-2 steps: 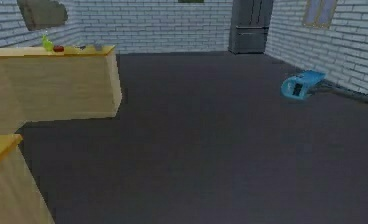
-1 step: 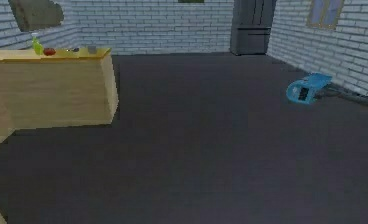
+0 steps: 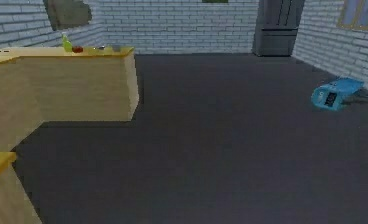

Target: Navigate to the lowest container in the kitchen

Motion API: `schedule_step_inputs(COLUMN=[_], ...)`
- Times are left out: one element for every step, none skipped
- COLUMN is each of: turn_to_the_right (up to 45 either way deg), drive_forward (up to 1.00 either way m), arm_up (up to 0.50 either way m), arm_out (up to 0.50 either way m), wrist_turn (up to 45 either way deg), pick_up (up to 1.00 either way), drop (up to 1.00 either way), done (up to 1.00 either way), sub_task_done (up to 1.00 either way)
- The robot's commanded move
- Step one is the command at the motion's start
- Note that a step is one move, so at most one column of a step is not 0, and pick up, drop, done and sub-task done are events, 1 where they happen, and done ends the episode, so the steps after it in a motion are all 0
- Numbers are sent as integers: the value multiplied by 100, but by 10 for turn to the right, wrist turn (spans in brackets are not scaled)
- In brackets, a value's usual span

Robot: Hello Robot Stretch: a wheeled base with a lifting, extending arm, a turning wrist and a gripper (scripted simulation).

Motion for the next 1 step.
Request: schedule_step_inputs(turn_to_the_right=[0], drive_forward=[100], arm_up=[0], arm_out=[0], wrist_turn=[0], pick_up=[0], drop=[0], done=[0], sub_task_done=[0])
